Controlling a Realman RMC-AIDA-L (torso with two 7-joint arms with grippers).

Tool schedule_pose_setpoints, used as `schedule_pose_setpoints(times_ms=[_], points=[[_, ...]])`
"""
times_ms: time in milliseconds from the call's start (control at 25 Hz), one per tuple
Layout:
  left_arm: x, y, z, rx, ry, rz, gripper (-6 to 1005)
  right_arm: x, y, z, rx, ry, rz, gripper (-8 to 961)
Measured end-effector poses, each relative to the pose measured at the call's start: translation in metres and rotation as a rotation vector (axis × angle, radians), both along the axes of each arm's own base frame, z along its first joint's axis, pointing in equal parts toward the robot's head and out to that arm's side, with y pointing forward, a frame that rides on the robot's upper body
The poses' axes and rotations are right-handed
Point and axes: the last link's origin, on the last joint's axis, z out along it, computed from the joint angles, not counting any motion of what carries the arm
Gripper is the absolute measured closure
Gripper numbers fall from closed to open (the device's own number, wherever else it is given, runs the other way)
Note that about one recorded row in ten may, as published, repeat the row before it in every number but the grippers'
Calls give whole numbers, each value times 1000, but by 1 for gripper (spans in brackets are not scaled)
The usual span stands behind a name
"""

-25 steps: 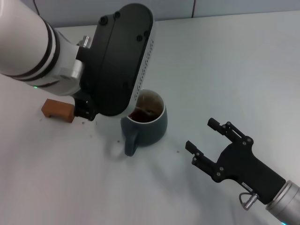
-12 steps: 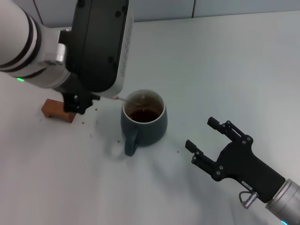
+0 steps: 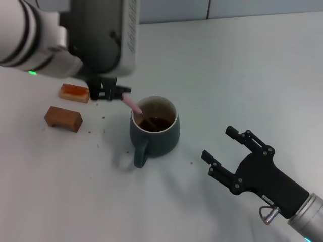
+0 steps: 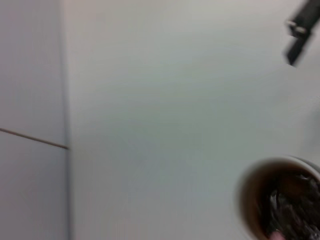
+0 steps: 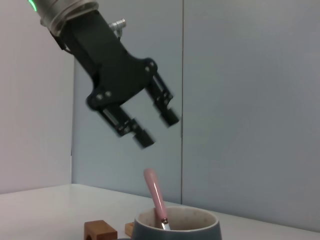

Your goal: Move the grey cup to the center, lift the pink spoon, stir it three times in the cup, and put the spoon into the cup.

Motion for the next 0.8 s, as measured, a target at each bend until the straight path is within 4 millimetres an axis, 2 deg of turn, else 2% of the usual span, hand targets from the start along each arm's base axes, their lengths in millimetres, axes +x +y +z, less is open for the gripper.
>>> schedule_pose_setpoints(times_ms=[120,160,240,280,360,400,480,520,560,600,640,680,720,800], points=[[0,3,4,28,-51,-7,477,1,0,1,3,-2,-2,198],[1,9,20,127,-218,-36,443,1,0,1,6,0,1,198],[-1,14,36,235,-373,-71,376,0,0,2,7,1,3,198],[-1,14,36,235,-373,-71,347,1,0,3,11,2,6,198],[-12,15,71,461,-699,-153,288,1,1,4,16,4,10,198],[-17,14,78,508,-766,-163,258,1,1,5,18,5,12,198],[-17,14,78,508,-766,-163,199,1,1,5,20,5,13,198],[-34,13,98,622,-916,-160,170,1,1,5,21,5,12,198],[-47,13,107,661,-994,-142,166,1,1,6,22,5,12,198],[-47,13,107,661,-994,-142,161,1,2,6,23,5,13,198],[-64,12,113,682,-1072,-126,157,0,3,6,24,4,14,198],[-64,12,113,682,-1072,-126,153,0,3,6,25,4,15,198],[-78,8,110,647,-1141,-152,149,0,4,7,28,4,16,198],[-86,5,107,633,-1158,-166,140,0,5,7,30,4,16,198]])
